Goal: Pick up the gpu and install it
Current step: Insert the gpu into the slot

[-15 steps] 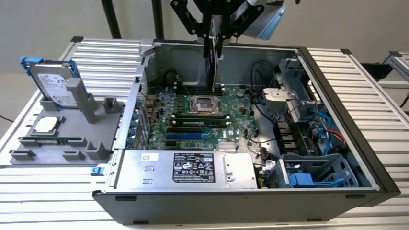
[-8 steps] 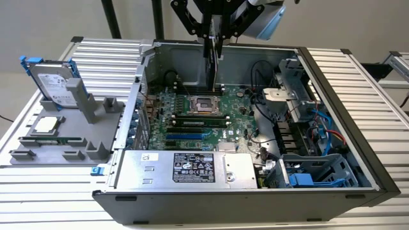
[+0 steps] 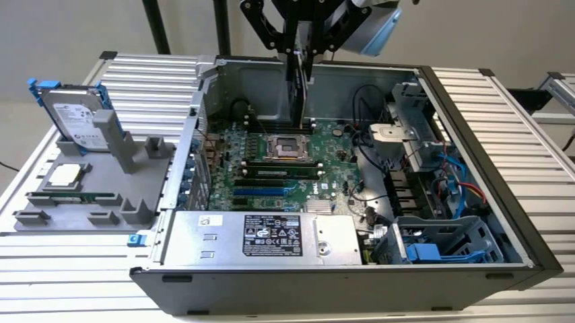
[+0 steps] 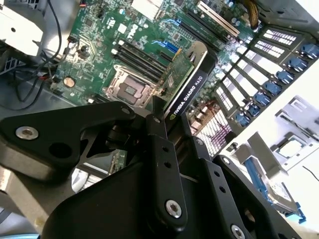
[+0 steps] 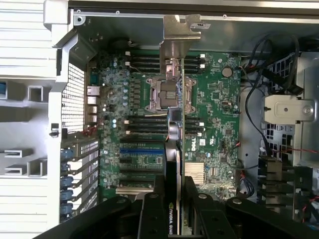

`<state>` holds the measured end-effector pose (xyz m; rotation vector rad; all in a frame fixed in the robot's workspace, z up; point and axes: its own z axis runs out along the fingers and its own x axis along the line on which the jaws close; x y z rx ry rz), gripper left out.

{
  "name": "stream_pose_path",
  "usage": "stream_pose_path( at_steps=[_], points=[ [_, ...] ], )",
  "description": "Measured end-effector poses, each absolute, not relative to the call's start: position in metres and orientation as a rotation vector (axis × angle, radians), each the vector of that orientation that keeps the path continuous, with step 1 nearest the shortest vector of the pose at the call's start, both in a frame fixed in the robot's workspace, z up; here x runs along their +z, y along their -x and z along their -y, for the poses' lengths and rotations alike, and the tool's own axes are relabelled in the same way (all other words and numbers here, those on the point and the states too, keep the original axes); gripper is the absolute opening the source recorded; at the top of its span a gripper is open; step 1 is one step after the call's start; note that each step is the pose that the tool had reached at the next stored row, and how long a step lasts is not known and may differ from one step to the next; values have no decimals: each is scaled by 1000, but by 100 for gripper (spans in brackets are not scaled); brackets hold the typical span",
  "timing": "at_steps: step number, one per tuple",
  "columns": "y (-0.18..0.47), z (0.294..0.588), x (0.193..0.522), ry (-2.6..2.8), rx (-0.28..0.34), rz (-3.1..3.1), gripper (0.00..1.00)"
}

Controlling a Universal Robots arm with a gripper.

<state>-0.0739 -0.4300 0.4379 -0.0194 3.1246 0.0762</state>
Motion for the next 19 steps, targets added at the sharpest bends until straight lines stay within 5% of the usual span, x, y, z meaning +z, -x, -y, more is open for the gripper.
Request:
stream_pose_path(
  at_steps=[19],
  points=[
    [74,430,438,129,77,-3124,0]
  ],
)
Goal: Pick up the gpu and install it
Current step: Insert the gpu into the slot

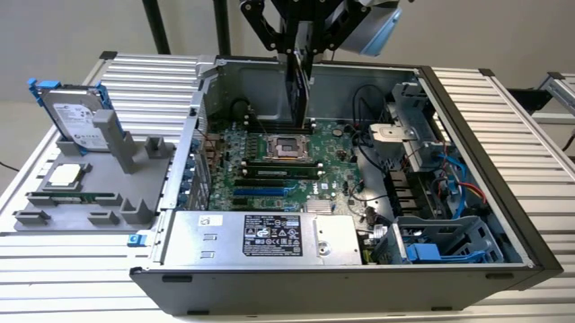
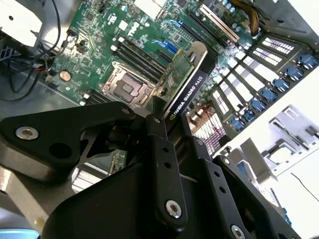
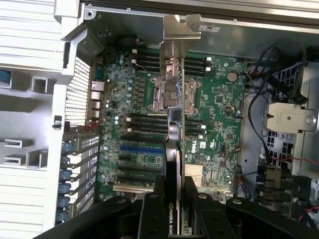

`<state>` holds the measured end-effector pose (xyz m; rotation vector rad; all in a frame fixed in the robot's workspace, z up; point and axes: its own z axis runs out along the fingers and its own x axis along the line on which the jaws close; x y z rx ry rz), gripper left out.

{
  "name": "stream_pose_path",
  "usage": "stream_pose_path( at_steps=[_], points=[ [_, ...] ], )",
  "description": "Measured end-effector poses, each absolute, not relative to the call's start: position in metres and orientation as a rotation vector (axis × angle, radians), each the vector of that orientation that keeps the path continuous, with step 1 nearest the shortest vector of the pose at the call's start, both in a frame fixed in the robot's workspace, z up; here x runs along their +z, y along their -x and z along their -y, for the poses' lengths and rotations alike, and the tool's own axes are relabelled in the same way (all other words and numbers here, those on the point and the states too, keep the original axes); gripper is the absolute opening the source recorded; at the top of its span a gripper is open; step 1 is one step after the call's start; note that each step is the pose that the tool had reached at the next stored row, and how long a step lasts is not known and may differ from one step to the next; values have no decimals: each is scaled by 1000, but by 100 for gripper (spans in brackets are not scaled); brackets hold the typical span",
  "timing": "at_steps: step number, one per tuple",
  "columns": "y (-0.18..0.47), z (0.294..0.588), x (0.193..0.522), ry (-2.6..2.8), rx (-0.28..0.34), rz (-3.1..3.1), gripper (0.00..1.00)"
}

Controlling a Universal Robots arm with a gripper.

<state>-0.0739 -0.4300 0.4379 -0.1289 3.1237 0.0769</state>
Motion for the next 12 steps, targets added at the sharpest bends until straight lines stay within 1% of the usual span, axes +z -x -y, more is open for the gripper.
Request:
stream_pose_path(
  at_steps=[12],
  points=[
    [74,430,438,204,78,-3121,0]
  ],
)
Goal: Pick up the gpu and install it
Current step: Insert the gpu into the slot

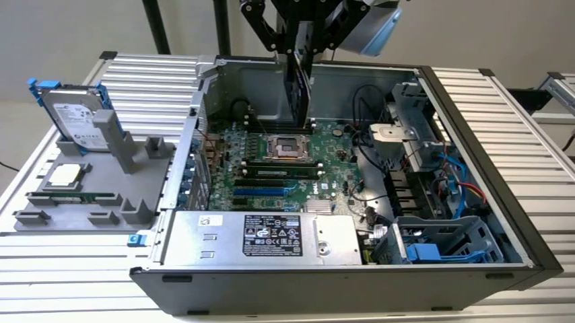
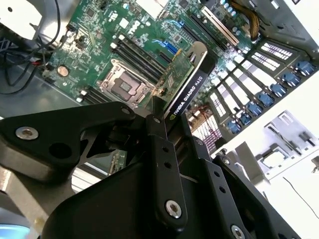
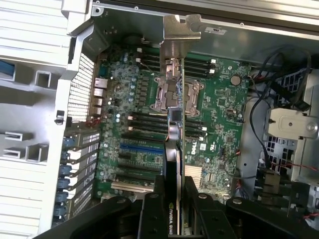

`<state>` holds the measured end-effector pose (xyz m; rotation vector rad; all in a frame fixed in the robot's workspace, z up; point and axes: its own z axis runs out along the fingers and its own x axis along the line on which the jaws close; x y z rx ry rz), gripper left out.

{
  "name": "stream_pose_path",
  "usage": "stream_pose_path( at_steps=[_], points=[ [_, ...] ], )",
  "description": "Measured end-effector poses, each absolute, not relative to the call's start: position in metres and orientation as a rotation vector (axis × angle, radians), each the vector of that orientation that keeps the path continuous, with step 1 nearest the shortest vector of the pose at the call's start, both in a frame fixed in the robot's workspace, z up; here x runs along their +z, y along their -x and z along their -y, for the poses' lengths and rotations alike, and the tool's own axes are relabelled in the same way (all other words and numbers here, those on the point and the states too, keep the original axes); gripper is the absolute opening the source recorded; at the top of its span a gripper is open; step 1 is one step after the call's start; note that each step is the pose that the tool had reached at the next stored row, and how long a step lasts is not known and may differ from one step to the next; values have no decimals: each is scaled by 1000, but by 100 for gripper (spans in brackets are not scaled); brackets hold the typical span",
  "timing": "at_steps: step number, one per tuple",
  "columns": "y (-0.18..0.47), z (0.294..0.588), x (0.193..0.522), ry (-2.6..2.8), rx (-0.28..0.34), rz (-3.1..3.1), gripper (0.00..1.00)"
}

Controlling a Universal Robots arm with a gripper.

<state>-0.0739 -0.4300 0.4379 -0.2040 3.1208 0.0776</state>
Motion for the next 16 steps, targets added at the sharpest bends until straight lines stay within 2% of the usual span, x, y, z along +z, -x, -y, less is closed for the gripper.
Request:
stream_pose_path(
  at_steps=[16],
  points=[
    [74,430,438,306,78,-3114,0]
  ],
)
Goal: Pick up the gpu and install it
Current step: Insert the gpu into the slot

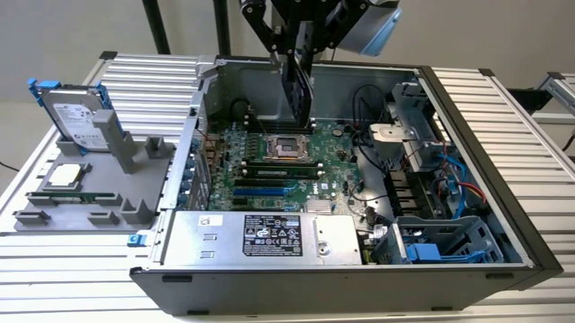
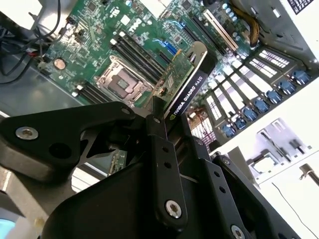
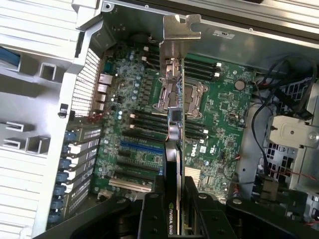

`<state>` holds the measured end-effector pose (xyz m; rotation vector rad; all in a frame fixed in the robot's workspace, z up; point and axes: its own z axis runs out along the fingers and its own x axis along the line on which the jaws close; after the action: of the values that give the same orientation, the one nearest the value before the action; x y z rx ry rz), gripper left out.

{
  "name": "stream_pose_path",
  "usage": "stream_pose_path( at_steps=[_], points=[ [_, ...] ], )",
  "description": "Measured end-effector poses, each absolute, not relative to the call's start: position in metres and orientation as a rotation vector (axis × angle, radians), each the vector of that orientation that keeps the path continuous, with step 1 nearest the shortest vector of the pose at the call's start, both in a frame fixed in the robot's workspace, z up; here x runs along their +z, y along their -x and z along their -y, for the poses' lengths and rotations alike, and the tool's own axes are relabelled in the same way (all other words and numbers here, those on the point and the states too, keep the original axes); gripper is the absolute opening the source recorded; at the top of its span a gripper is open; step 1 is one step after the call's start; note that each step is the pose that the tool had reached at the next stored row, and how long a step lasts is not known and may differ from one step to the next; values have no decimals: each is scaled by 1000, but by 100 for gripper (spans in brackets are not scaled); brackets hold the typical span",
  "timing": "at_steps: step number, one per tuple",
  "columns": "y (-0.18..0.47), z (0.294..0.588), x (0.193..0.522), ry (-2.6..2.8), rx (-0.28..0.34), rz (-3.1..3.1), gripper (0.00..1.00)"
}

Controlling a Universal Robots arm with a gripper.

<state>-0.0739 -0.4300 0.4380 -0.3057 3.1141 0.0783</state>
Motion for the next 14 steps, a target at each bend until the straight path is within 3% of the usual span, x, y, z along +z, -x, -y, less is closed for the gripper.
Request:
stream_pose_path(
  at_steps=[14],
  points=[
    [74,430,438,408,79,-3104,0]
  ],
)
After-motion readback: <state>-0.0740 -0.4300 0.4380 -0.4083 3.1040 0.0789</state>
